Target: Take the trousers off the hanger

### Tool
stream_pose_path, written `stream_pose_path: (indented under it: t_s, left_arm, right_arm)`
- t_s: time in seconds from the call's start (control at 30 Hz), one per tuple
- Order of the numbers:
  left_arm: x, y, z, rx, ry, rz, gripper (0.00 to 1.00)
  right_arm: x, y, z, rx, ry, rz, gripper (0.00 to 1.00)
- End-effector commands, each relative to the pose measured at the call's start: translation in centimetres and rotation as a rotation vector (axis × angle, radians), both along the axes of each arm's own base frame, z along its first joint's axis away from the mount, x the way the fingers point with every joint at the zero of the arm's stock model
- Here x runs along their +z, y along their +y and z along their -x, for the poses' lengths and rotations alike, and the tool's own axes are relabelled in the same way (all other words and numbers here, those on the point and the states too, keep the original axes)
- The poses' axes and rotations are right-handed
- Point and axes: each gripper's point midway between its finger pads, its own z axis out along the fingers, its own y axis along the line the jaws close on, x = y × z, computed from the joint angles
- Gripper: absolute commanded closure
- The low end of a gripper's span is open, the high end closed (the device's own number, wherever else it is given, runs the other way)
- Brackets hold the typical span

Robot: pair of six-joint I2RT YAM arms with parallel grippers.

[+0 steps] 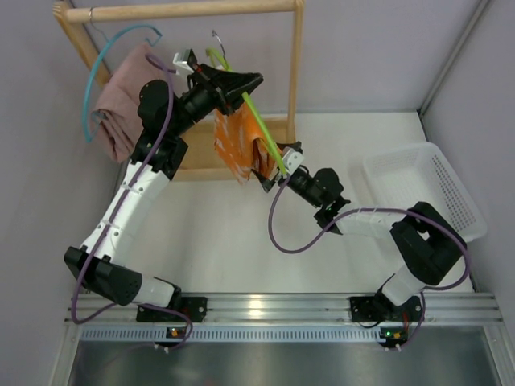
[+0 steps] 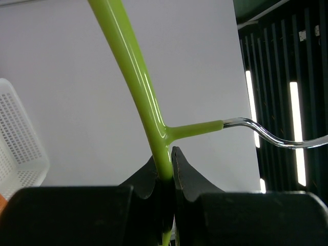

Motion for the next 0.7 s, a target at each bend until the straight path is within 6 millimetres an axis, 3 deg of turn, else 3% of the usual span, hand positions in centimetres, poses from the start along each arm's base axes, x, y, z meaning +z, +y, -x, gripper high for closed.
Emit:
stream_pose_path:
  t_s: [0.0,0.33,0.5,0.67]
  left_arm:
    - [8.4,2.2,5.6,-0.007,-0.259,0.131,1.0]
    - [9.0,2.3,5.9,-0.014,-0.264,0.142,1.0]
    - [8.8,2.3,5.9,-0.017,-0.253,0.142,1.0]
    - [8.3,2.1,5.6,-0.022,-0.234,0.139,1.0]
  right_arm:
    - [3.9,0.9,0.1,0.012,-0.116,-0.063,0.01]
    - [2.1,0.0,-2.5,-0.086,-0.124,-0.001,0.0]
    - [2.2,-0.7,-3.2,-0.107,-0.133,0.003,0.01]
    - [4.7,-1.0,-3.8,-0.121,-0.159,-0.056,0.01]
